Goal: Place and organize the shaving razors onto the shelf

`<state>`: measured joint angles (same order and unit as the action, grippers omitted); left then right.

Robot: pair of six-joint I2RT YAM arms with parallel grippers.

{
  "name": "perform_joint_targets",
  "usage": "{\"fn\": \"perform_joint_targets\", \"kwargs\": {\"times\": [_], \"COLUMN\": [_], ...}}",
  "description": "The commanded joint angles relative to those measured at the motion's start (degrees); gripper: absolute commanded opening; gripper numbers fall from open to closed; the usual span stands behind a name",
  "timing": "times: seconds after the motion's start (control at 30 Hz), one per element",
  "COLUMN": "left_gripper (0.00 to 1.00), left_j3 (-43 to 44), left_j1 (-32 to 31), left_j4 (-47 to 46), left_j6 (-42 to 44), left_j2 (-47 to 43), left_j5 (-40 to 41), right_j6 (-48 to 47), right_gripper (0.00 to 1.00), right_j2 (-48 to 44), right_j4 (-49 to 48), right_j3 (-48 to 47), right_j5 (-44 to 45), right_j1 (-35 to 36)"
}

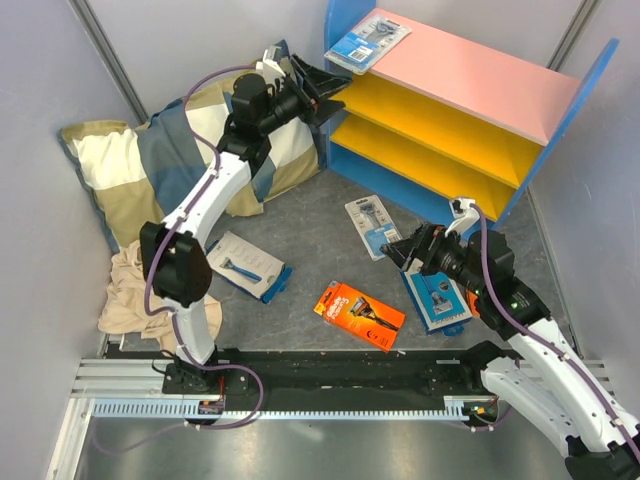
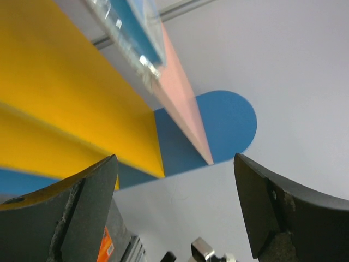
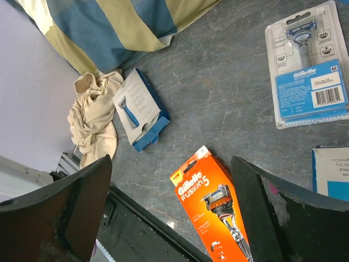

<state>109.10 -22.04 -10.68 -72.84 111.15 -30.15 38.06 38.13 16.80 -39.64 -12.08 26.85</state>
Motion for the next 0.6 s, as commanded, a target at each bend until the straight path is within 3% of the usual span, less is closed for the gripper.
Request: {"fn": "perform_joint_targets", "kwargs": {"times": [0.0,0.3,0.57], "left_gripper": [0.94,0.94,0.95], "left_j3": [-12.9,-36.6,-54.8], "left_j1": [-0.1,-0.4,-1.2], "left_j4": [-3.5,2.4,4.0], "left_j6": [6.4,17.1,20.6], "left_j2": [-9.1,-23.8,-32.4], "left_j5": [-0.4,0.4,3.1], "right_j6": [-1.2,-2.6,-4.4], "right_gripper": [0.98,0.98,0.98], "right_j2": [0.7,3.1,7.4], "right_j4": [-1.6,-1.6,-1.3], "right_j3": [0.7,2.1,1.8], "right_j5": [-0.5,0.7,4.1], "right_j1": [0.0,0.0,0.0]}}
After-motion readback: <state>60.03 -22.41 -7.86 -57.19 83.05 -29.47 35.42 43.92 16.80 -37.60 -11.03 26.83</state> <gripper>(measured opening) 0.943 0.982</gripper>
